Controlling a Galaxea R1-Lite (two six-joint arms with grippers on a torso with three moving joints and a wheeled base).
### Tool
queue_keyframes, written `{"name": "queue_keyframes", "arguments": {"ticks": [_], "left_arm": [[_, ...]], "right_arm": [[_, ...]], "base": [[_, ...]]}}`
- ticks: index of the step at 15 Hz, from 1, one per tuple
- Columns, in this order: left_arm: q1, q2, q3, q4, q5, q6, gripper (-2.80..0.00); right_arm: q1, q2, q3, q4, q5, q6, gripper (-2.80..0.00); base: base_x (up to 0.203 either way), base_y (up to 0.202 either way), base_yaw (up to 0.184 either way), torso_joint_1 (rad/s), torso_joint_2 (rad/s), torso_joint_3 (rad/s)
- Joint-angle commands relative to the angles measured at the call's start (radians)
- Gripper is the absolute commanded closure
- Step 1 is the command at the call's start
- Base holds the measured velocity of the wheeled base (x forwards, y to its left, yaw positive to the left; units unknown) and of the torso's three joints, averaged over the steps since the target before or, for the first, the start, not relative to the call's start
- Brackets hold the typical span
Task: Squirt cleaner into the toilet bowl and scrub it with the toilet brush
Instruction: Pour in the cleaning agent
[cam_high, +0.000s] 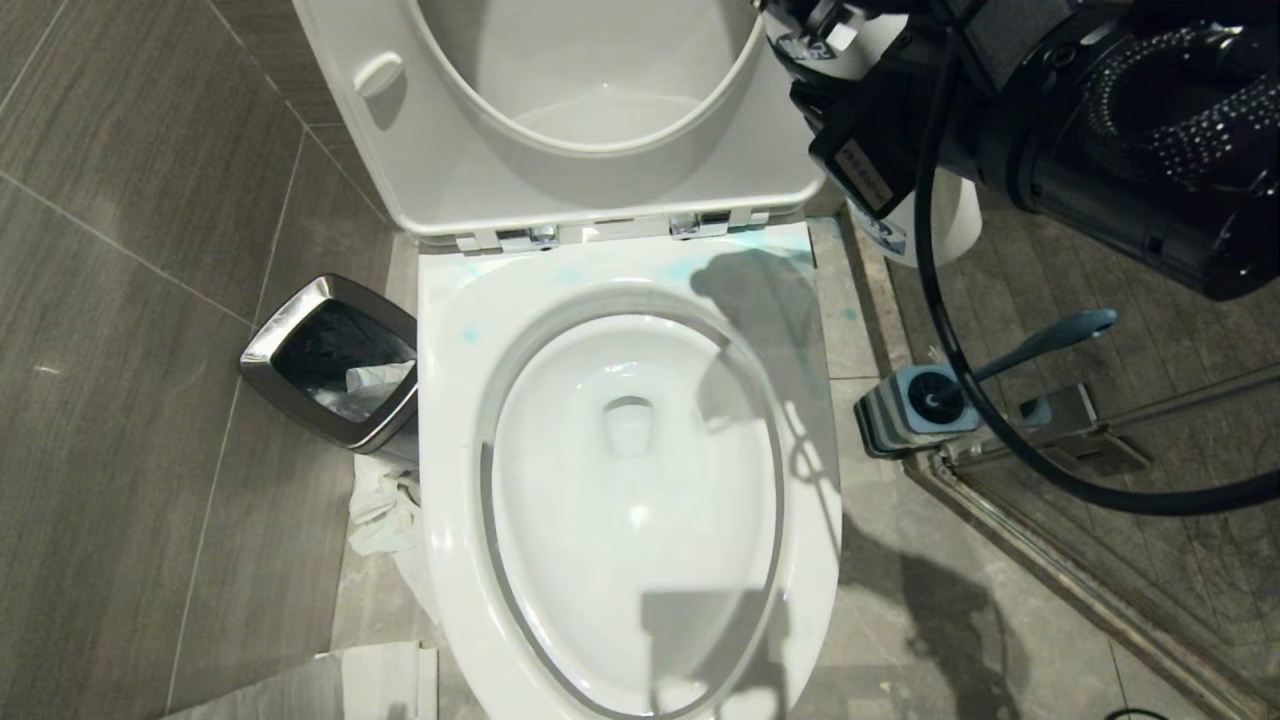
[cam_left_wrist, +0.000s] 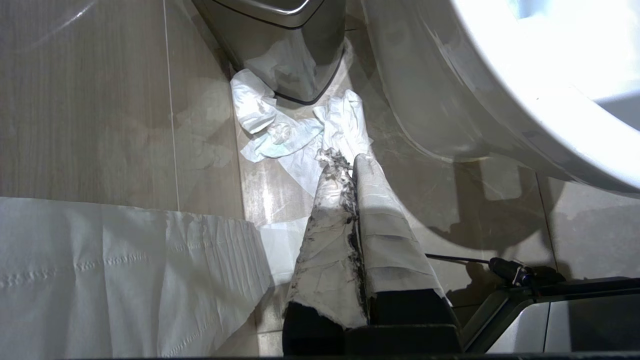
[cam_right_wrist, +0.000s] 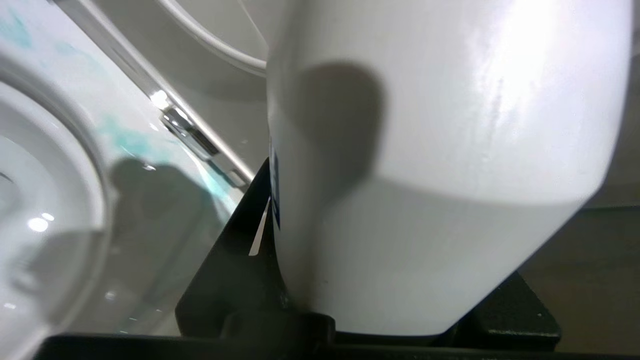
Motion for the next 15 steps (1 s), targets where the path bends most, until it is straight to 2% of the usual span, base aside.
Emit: {"name": "queue_keyframes", "arguments": {"ticks": [1,2,4,6,9,11,15], "left_arm": [[0.000,0.002,0.000,-0.001,-0.002,0.000,0.00],[0.000,0.002,0.000,0.001,-0.002,-0.001,0.00],[0.000,0.002,0.002,-0.001,-0.002,-0.001,0.00],[0.000,0.002,0.002,-0.002,-0.002,-0.001,0.00],[0.000,0.002,0.002,-0.002,-0.002,-0.001,0.00],[0.000,0.002,0.002,-0.002,-0.002,-0.001,0.00],[0.000,0.002,0.002,-0.002,-0.002,-0.001,0.00]], "right_arm": [[0.017,0.004,-0.005,-0.005,-0.017,-0.170,0.00],[0.039,0.002,-0.005,-0.006,-0.057,-0.235,0.00],[0.107,-0.002,-0.006,-0.008,-0.196,-0.357,0.00],[0.164,0.002,-0.007,-0.012,-0.276,-0.470,0.00],[0.194,0.016,-0.005,-0.016,-0.331,-0.604,0.00],[0.196,0.016,-0.005,-0.017,-0.363,-0.722,0.00],[0.195,0.022,0.023,-0.017,-0.369,-0.910,0.00]], "base": [[0.000,0.000,0.000,0.000,0.00,0.000],[0.000,0.000,0.000,0.000,0.00,0.000],[0.000,0.000,0.000,0.000,0.00,0.000],[0.000,0.000,0.000,0.000,0.00,0.000],[0.000,0.000,0.000,0.000,0.00,0.000],[0.000,0.000,0.000,0.000,0.00,0.000],[0.000,0.000,0.000,0.000,0.00,0.000]]}}
